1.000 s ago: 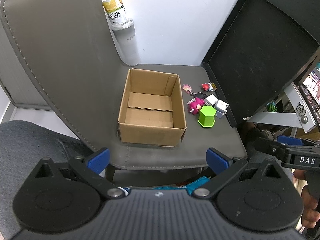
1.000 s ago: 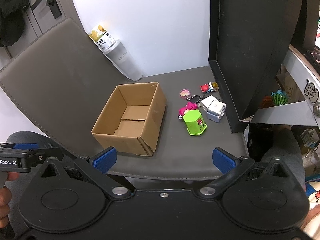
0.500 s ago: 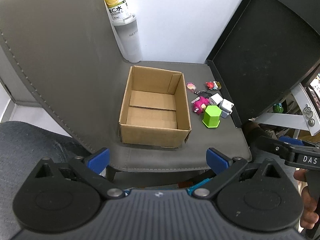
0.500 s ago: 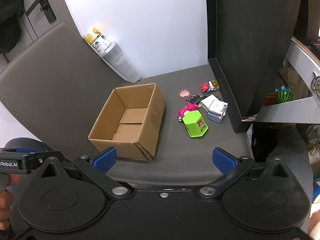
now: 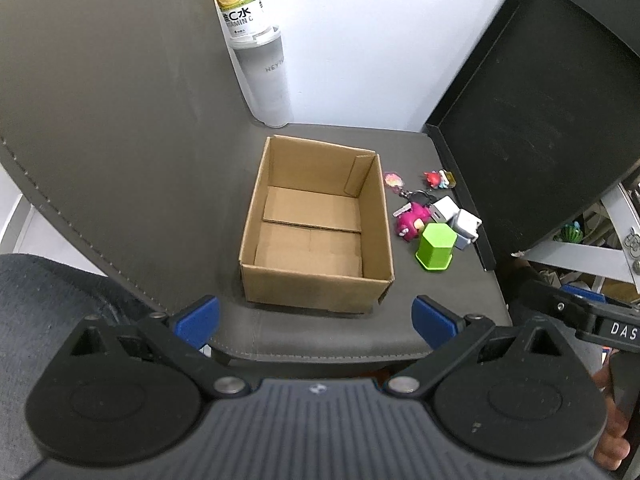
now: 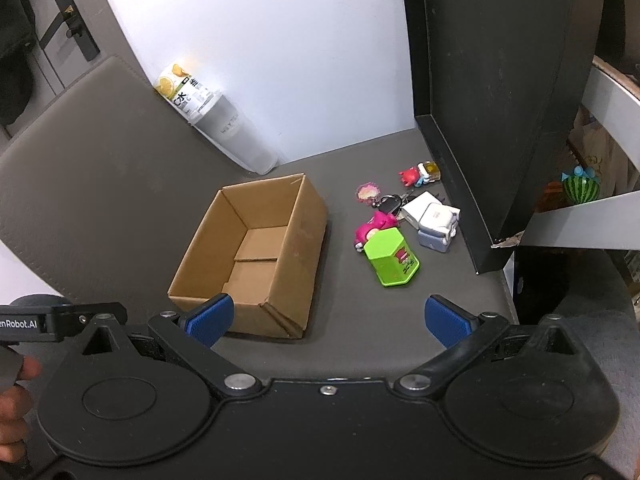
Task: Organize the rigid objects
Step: 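Move the right gripper to the lime-green hexagonal container and close on it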
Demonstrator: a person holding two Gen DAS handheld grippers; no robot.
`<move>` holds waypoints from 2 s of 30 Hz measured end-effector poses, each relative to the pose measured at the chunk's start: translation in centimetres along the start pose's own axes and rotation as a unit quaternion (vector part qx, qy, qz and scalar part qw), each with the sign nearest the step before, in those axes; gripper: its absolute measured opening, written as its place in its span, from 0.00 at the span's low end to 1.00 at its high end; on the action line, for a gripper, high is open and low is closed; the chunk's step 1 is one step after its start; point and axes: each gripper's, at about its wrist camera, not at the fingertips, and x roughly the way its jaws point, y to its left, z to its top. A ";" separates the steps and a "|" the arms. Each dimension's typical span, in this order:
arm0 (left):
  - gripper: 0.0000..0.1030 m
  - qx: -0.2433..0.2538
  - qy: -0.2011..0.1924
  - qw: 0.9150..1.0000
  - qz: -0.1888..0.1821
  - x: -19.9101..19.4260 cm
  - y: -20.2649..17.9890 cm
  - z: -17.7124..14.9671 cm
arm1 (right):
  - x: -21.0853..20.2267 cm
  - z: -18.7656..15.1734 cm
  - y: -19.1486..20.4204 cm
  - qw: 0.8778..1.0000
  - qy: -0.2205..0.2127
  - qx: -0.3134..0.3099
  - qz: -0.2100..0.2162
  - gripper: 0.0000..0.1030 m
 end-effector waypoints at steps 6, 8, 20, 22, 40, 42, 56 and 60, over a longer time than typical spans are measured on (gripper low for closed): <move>0.98 -0.010 0.001 1.000 0.006 1.0 0.4 0.8 | 0.9 0.2 -0.6 1.000 -0.011 0.006 -0.015 1.00; 0.97 -0.015 0.003 1.000 0.007 1.5 0.6 1.1 | 1.4 0.3 -0.9 1.000 -0.010 0.009 -0.022 1.00; 0.96 -0.026 0.004 1.000 0.018 3.8 1.3 2.5 | 3.9 0.7 -1.9 0.999 -0.007 0.024 -0.025 1.00; 0.95 -0.029 0.004 0.999 0.020 4.2 1.4 2.8 | 4.4 0.7 -2.0 0.999 -0.006 0.028 -0.025 1.00; 0.42 -0.092 0.041 0.993 0.065 10.0 3.7 4.8 | 9.5 1.9 -4.0 0.998 0.013 0.062 -0.024 0.81; 0.40 -0.095 0.044 0.992 0.075 10.6 3.9 4.9 | 10.1 2.1 -3.9 0.998 0.016 0.052 -0.033 0.81; 0.21 -0.098 0.076 0.987 0.103 14.6 4.8 5.0 | 15.3 2.1 -3.5 0.996 0.042 -0.029 -0.075 0.77; 0.16 -0.101 0.088 0.986 0.103 15.7 5.0 5.0 | 16.7 2.4 -3.1 0.993 0.045 -0.064 -0.087 0.76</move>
